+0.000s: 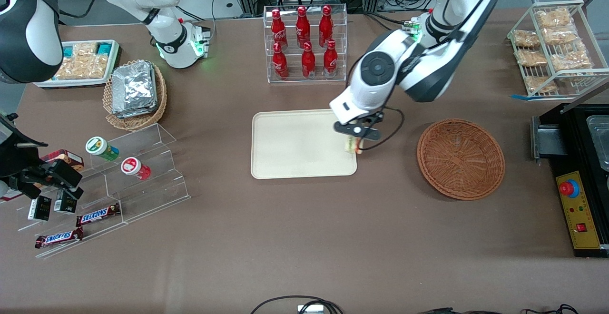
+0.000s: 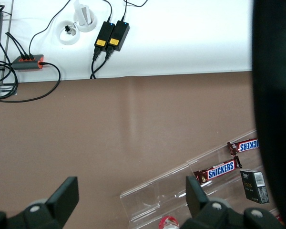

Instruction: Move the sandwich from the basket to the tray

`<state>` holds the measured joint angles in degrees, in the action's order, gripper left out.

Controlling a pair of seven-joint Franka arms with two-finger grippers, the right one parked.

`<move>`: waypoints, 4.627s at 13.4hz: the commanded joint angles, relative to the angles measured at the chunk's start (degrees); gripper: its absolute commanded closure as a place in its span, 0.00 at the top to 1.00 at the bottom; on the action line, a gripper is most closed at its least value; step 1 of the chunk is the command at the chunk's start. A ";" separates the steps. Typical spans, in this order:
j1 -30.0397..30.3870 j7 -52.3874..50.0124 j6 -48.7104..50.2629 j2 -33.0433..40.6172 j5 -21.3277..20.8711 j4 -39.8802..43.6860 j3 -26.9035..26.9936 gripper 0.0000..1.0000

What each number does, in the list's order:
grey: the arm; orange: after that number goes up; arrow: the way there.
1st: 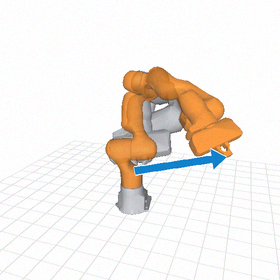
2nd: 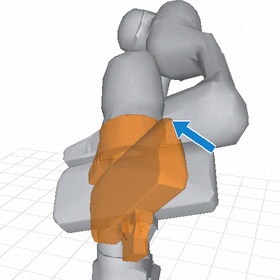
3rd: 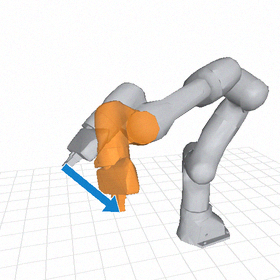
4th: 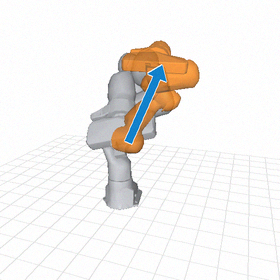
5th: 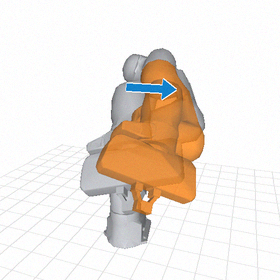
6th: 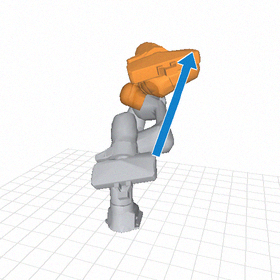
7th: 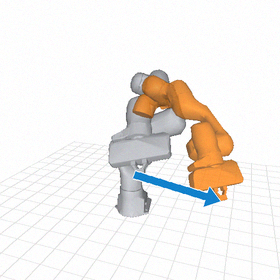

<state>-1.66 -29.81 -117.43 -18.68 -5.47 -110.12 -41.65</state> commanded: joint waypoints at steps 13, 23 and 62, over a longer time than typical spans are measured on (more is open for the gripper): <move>-7.75 -18.97 -7.64 -17.53 -18.52 2.02 0.51 0.04; -7.75 -22.56 -7.21 -17.88 -18.52 2.45 0.51 0.82; 12.21 34.29 37.97 16.48 4.06 25.05 29.87 1.00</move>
<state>12.16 2.42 -80.21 -4.27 -2.23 -83.87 -12.89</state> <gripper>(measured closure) 0.004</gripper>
